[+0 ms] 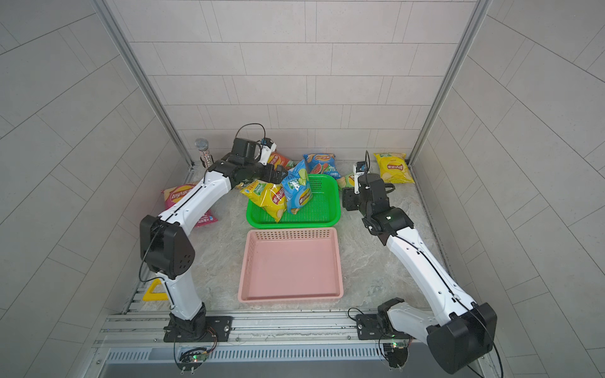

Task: Put the potato chips into the basket
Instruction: Place the potato chip in the basket, then pick up the potato chip from the corner of the board.

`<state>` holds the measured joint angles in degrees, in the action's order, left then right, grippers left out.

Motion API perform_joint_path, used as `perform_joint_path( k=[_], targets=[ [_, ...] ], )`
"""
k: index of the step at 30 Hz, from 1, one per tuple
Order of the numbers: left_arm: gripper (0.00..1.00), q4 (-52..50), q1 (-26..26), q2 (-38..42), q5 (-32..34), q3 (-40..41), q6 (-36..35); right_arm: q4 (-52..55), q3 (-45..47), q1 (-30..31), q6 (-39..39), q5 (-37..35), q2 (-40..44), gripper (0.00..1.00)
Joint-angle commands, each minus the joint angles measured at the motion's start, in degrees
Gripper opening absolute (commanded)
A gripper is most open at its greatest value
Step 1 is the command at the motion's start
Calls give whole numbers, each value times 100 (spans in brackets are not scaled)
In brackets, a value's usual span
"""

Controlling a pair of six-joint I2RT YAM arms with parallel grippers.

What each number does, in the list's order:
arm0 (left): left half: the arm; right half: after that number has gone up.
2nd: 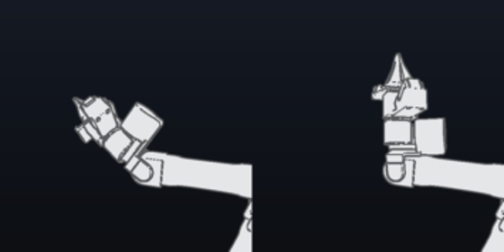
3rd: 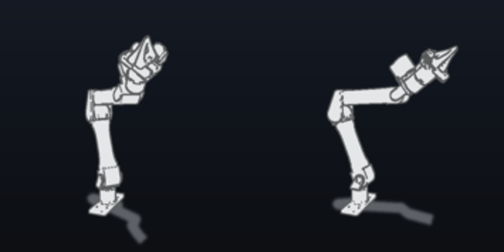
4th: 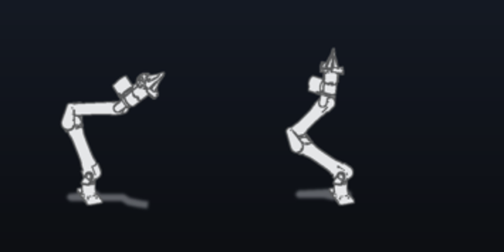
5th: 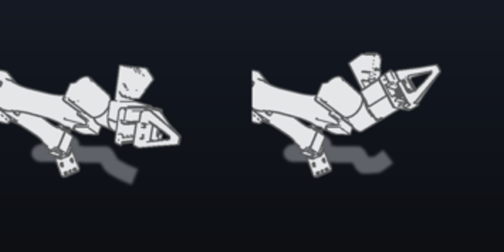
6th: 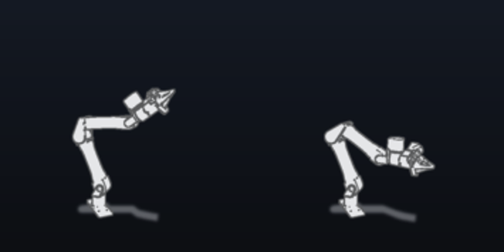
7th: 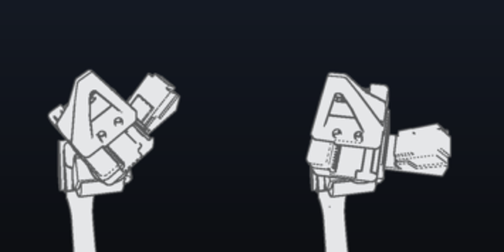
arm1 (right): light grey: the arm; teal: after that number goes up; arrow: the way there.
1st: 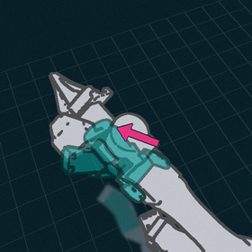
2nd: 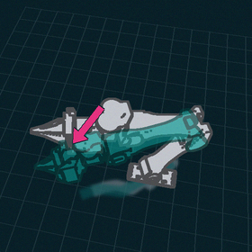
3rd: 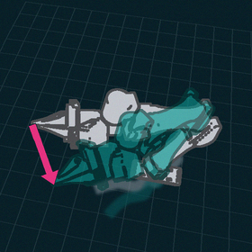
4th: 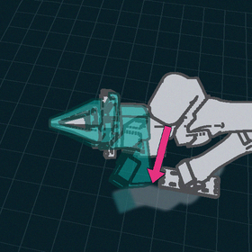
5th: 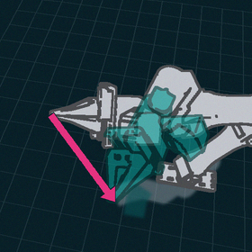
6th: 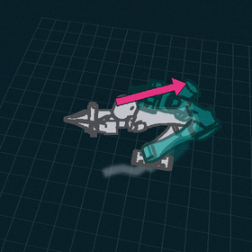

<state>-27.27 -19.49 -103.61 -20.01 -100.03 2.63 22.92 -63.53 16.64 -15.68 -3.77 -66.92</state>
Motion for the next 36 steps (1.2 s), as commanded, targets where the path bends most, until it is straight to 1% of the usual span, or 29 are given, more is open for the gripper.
perform_joint_path(
  k=[1, 4, 5, 7, 8, 11, 13, 16, 19, 21, 23, 25, 27, 33, 36],
  targets=[
    [100, -23, 72, 667, 541, 74, -174, 164, -115, -452, -1011, 404, -282, 69],
    [100, -317, 106, 1214, 1114, 266, -123, 296, -232, -882, -1379, 657, -767, 69],
    [100, -427, 152, 1390, 1057, 350, -157, 344, -298, -962, -1357, 675, -949, 69],
    [100, -817, 328, 1732, 582, 511, -346, 585, -601, -977, -1073, 559, -1422, 68],
    [100, -1047, 376, 1843, 562, 564, -399, 655, -730, -973, -939, 546, -1623, 68],
    [100, -1762, 653, 2108, 526, 860, -674, 758, -1038, -950, -670, 204, -2246, 68],
    [100, -2054, 874, 2321, 318, 1266, -915, 710, -1161, -952, -577, 70, -2597, 64],
    [100, -2063, 1230, 2689, 229, 2132, -1064, 666, -1350, -974, -679, 31, -3043, 62],
    [100, -2263, 1541, 2908, -154, 2747, -1312, 384, -1396, -976, -812, 111, -3397, 62],
    [100, -2442, 1609, 3020, -189, 3039, -1489, 322, -1546, -978, -857, 113, -3725, 62],
    [100, -2260, 1647, 3139, -178, 3413, -1376, 396, -1766, -977, -842, 88, -4024, 62],
    [100, -1961, 1650, 3244, -341, 3799, -1228, 351, -1885, -975, -830, 42, -4237, 61],
    [100, -1853, 1661, 3279, -530, 3970, -1290, 316, -2005, -974, -805, 50, -4402, 62],
    [100, -1817, 1650, 3170, -790, 4017, -1327, 301, -2357, -973, -800, -123, -4831, 62],
    [100, -1804, 1652, 3164, -707, 4031, -1353, 301, -2507, -963, -855, -123, -4998, 61]
  ],
)
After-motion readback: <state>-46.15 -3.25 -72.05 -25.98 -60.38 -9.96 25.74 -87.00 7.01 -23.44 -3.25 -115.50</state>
